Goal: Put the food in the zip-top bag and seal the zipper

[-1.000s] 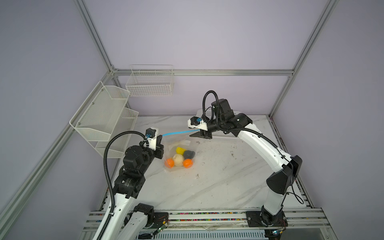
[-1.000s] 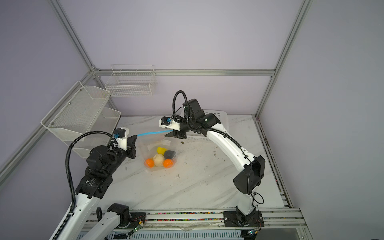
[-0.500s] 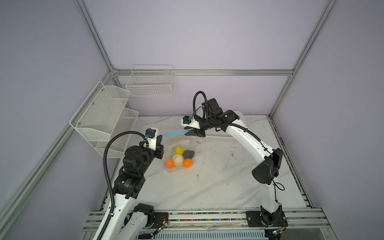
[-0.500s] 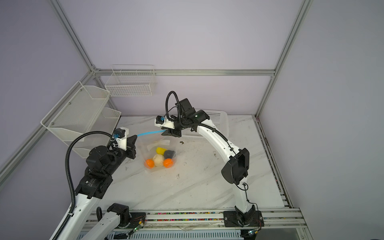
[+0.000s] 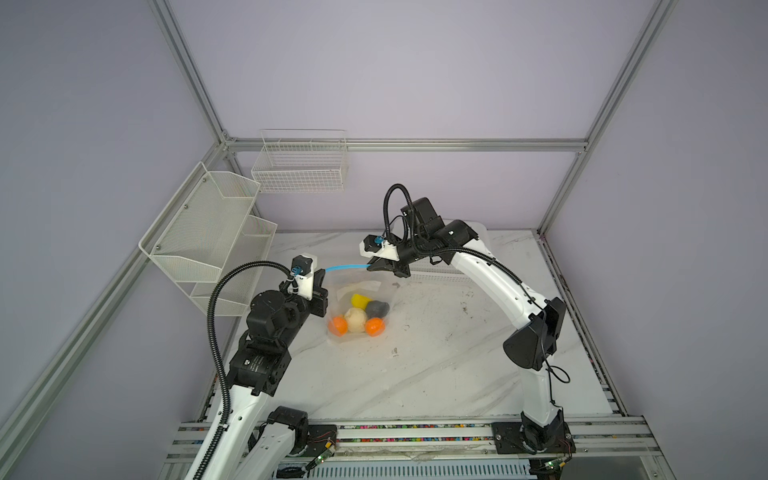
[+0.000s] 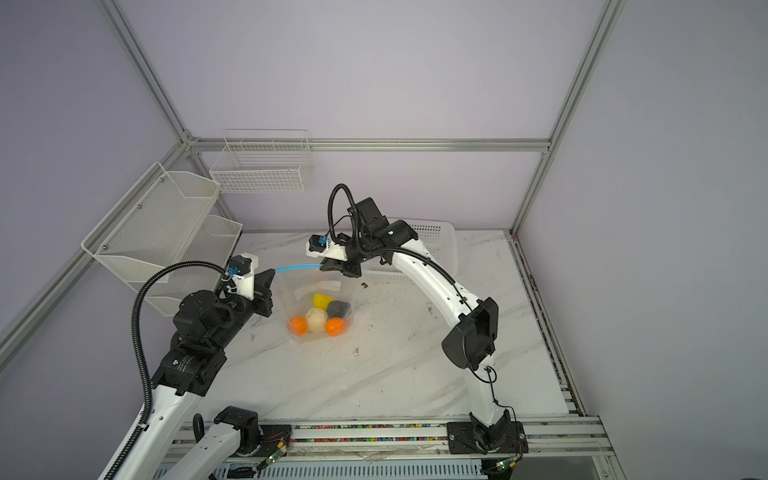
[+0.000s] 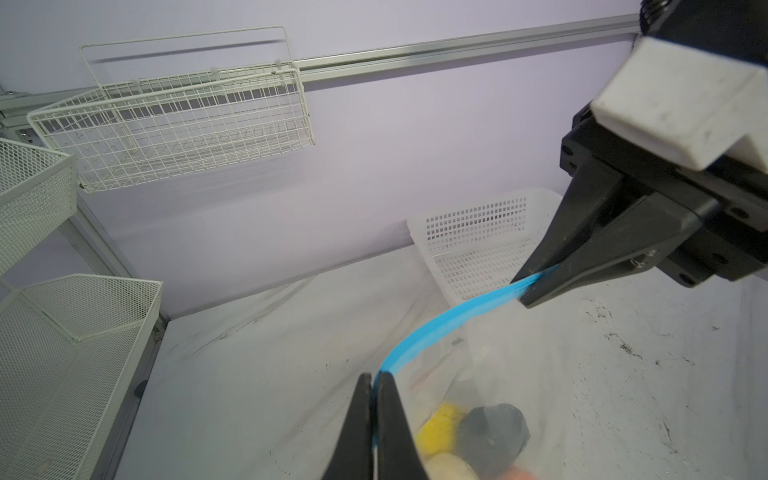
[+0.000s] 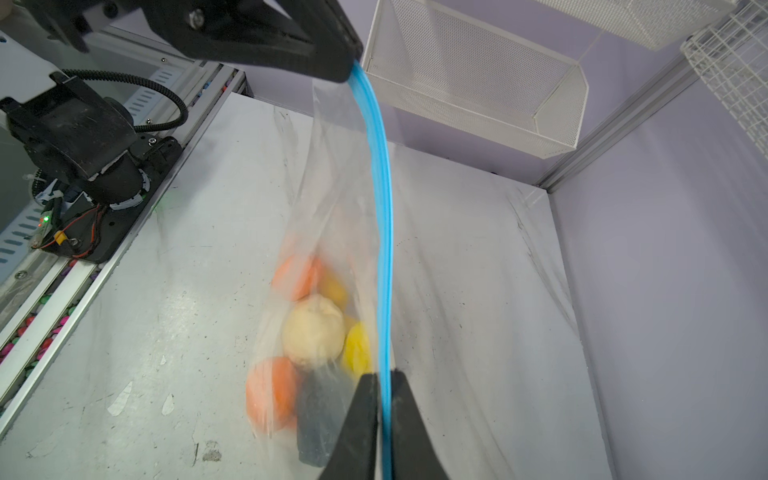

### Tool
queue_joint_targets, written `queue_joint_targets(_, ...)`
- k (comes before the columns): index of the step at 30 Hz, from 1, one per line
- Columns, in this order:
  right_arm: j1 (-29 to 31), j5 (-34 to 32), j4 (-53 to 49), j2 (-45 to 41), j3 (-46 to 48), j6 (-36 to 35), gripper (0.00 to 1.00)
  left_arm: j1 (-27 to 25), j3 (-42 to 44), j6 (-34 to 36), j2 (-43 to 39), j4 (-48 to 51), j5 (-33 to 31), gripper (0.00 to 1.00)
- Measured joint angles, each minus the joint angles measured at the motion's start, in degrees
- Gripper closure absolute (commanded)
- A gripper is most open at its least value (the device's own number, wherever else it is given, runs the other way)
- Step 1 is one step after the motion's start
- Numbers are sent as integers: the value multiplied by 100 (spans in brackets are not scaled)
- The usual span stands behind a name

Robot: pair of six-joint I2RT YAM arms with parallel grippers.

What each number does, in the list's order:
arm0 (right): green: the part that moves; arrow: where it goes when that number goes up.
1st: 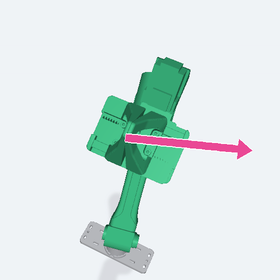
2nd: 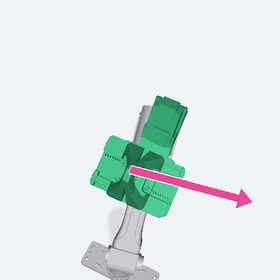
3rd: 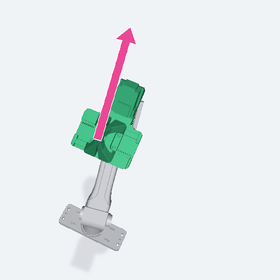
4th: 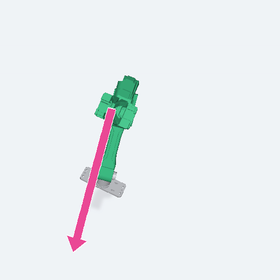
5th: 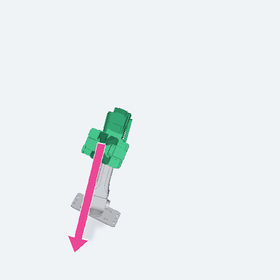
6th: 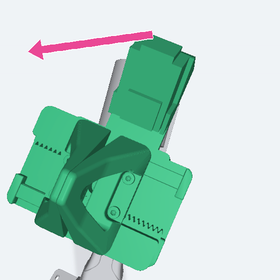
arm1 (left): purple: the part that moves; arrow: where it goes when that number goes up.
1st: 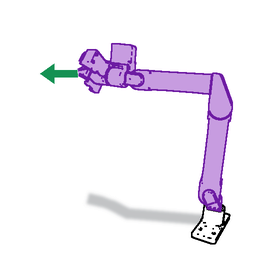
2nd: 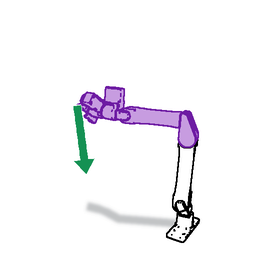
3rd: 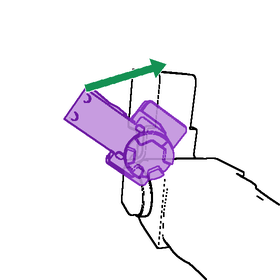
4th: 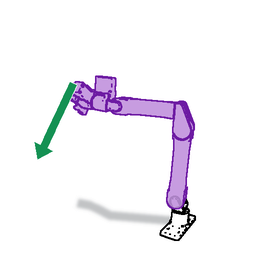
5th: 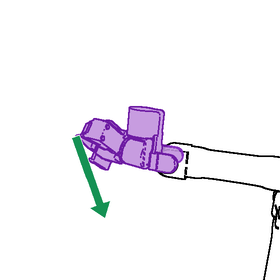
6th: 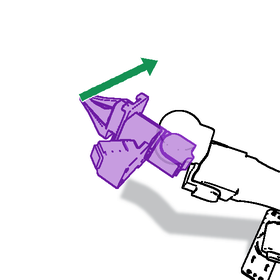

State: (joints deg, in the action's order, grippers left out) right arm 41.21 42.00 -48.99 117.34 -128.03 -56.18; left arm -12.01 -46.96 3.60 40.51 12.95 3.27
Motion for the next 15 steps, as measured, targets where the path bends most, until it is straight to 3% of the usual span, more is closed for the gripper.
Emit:
queue_joint_targets(6,0,4,-26,0,0,7,100,0,2,0,-4,0,-20,100)
queue_joint_targets(7,0,4,-28,0,0,17,100,0,4,0,-4,-2,-31,91)
queue_joint_targets(10,0,-24,-15,-7,7,136,100,0,4,-17,-4,-9,-57,42)
queue_joint_targets(12,0,-96,52,-59,101,317,100,0,4,-94,-4,-15,-72,20)
queue_joint_targets(13,0,-153,79,-111,177,437,100,0,4,-133,-2,-15,-74,13)
queue_joint_targets(15,0,-289,144,-245,358,699,100,0,-9,-262,39,0,-96,8)
